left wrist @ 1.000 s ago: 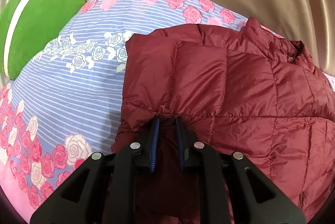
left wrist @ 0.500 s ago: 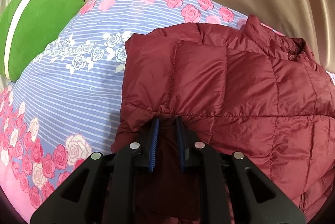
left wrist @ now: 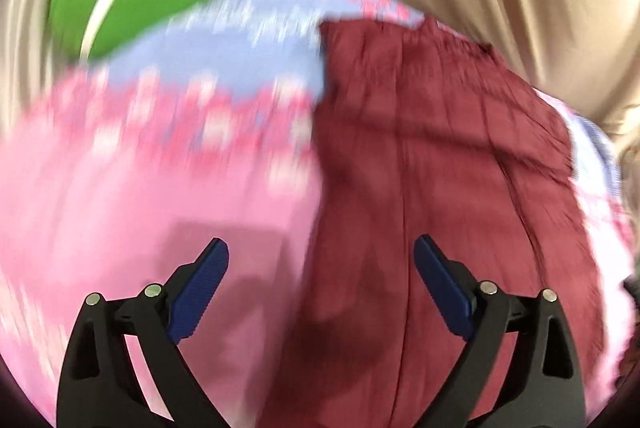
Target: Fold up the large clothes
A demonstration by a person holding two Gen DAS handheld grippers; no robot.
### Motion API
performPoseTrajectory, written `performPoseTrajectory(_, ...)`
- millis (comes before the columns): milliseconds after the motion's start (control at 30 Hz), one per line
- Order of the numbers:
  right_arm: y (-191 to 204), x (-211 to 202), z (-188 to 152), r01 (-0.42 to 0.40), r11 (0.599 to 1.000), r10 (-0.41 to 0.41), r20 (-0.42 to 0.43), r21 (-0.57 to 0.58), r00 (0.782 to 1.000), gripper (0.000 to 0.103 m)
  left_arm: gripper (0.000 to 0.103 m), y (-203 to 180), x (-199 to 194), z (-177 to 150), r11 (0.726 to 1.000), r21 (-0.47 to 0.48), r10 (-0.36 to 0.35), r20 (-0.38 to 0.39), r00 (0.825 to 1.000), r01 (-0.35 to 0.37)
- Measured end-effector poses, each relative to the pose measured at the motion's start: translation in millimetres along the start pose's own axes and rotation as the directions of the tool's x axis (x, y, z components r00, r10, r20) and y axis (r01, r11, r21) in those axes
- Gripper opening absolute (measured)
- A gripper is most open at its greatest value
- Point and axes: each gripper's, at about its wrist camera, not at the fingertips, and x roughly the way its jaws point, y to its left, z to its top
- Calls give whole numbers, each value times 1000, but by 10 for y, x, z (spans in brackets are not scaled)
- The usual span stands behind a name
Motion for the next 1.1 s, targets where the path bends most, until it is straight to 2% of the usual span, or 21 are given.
performPoseTrajectory(33, -107, -122, -251, -24, 999, 25, -18, 46, 1000, 67, 91, 80, -70, -136, 999, -23, -28, -23, 999, 27)
performPoseTrajectory(100, -204, -205, -491, -47, 993, 51, -30, 106, 998, 69, 91, 245, -169, -463, 992, -89, -92, -65, 994, 86)
performPoseTrajectory(167, -287, -298, -747, -100, 978, 108, -29, 184, 994, 70, 91, 314, -268, -731, 978, -145, -164, -82, 983, 151)
performPoseTrajectory(200, -294, -334, -841, -148, 965, 157, -23, 216, 987, 70, 92, 307, -339, -830, 974, -149, -183, -65, 981, 172)
performPoseTrajectory(267, -265, -351, -930, -226, 941, 234, -4, 253, 972, 72, 92, 260, -406, -943, 964, -154, -227, -56, 972, 216)
performPoseTrajectory(300, -250, -359, -962, -239, 936, 247, 1, 259, 969, 72, 92, 236, -423, -982, 959, -161, -245, -52, 968, 234)
performPoseTrajectory(400, -154, -239, -946, -276, 921, 286, 3, 276, 958, 72, 89, 156, -444, -1052, 963, -143, -237, -45, 970, 229)
performPoseTrajectory(433, -127, -199, -950, -278, 917, 288, 5, 285, 958, 72, 86, 127, -447, -1064, 963, -144, -237, -44, 970, 229)
performPoseTrajectory(500, -90, -140, -934, -288, 911, 297, 16, 295, 955, 73, 63, 107, -445, -1081, 952, -152, -275, -56, 960, 264)
performPoseTrajectory(533, -65, -112, -917, -288, 911, 294, 24, 294, 956, 73, 58, 86, -450, -1094, 948, -152, -290, -64, 955, 278)
performPoseTrajectory(567, -43, -87, -892, -272, 918, 277, 25, 288, 961, 72, 48, 72, -476, -1109, 949, -145, -293, -62, 954, 282)
performPoseTrajectory(600, -38, -70, -878, -258, 925, 261, 26, 281, 965, 64, 37, 48, -487, -1113, 951, -132, -289, -58, 956, 279)
performPoseTrajectory(633, 3, -56, -852, -236, 935, 237, 29, 266, 971, 56, 32, 3, -514, -1112, 959, -104, -269, -51, 962, 263)
performPoseTrajectory(700, 19, -31, -832, -215, 942, 217, 23, 258, 976, 15, 11, -49, -571, -1107, 965, -79, -253, -34, 967, 250)
performPoseTrajectory(767, 10, -55, -832, -239, 932, 238, 38, 272, 971, 2, 7, -66, -671, -1101, 963, -73, -259, -7, 966, 258)
performPoseTrajectory(833, 4, -205, -854, -254, 931, 239, 90, 262, 967, 2, 4, -84, -830, -1093, 963, -56, -262, 41, 964, 264)
performPoseTrajectory(933, -21, -485, -906, -289, 927, 253, 172, 239, 952, 1, 3, -85, -1079, -1102, 951, -49, -299, 95, 949, 304)
performPoseTrajectory(1033, -99, -941, -1010, -353, 914, 284, 304, 202, 909, 1, 3, -91, -1440, -1124, 933, -22, -350, 174, 921, 359)
performPoseTrajectory(1100, -139, -1227, -1083, -385, 908, 298, 390, 165, 871, 1, 2, -80, -1770, -1159, 914, 3, -395, 240, 887, 406)
